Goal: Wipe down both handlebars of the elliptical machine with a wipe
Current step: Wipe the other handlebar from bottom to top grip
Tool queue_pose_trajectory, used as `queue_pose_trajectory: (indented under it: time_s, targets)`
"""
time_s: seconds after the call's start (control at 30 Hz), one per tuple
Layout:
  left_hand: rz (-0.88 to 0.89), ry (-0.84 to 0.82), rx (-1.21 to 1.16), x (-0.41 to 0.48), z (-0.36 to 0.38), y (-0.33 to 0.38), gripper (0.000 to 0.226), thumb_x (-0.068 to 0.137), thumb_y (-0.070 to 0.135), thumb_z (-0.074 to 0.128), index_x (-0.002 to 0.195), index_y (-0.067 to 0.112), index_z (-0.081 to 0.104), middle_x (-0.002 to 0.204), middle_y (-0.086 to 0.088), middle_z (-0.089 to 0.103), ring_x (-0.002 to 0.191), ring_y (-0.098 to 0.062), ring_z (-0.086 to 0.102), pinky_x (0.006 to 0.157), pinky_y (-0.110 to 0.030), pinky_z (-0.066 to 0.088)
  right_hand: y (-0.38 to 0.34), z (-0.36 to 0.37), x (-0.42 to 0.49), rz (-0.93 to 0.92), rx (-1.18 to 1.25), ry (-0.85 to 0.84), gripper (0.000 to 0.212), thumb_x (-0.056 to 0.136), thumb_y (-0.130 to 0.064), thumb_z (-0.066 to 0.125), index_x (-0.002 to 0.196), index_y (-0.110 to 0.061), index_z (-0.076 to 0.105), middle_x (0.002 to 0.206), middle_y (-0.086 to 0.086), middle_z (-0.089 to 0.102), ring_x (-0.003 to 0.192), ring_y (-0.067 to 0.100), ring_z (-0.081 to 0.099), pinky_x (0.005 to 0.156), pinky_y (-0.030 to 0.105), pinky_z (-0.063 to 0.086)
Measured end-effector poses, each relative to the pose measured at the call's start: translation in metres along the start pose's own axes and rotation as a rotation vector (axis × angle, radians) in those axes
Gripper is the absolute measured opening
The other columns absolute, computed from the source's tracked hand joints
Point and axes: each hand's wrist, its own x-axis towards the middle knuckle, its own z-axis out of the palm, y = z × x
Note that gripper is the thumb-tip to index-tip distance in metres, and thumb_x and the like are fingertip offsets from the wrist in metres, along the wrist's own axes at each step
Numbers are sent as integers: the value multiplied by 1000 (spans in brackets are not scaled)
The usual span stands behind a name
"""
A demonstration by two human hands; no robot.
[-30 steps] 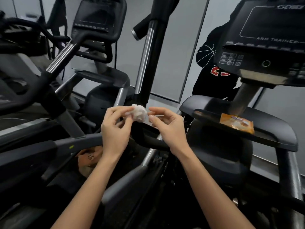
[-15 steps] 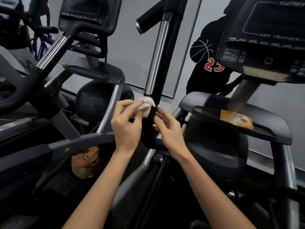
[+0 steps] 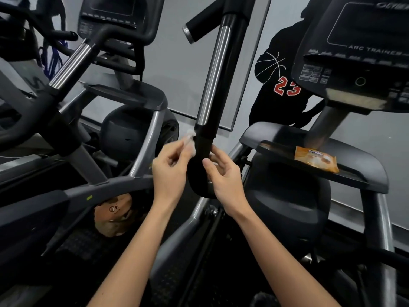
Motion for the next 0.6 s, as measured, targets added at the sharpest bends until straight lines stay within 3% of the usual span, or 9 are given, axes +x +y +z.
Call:
queue_pose_trajectory:
  time_s: [0.2, 0.33, 0.47, 0.6]
  targets:
    - [-77, -59, -16, 6, -1, -10, 25, 94, 12, 54, 84, 31, 67, 77, 11, 69, 77, 0, 63, 72, -16, 49, -1, -4, 2, 8, -7, -27, 39, 93, -7, 53, 131, -18, 50, 108, 7, 67, 101, 20, 66, 94, 41, 51]
    - [-128, -47, -24, -10, -6, -27, 27, 94, 9, 53, 97, 32, 66, 89, 18, 72, 96, -1, 66, 82, -15, 50, -2, -8, 3, -7, -2, -69, 37, 93, -7, 53, 125, -25, 50, 100, 5, 67, 95, 17, 67, 84, 29, 54]
    - [-162, 30, -23, -5, 2, -29, 24, 93, 11, 55, 92, 31, 68, 84, 14, 72, 90, -5, 68, 81, -20, 52, -2, -9, 4, 2, -15, -78, 36, 93, -8, 54, 124, -25, 50, 96, 1, 65, 88, 11, 68, 75, 22, 53]
    - [-138, 2, -49, 3, 0, -26, 21, 91, 10, 57, 97, 26, 69, 93, 8, 73, 94, -9, 68, 87, -27, 53, -6, -14, 8, 11, -31, -101, 37, 92, -8, 56, 124, -24, 50, 98, 2, 64, 83, 11, 68, 67, 20, 53]
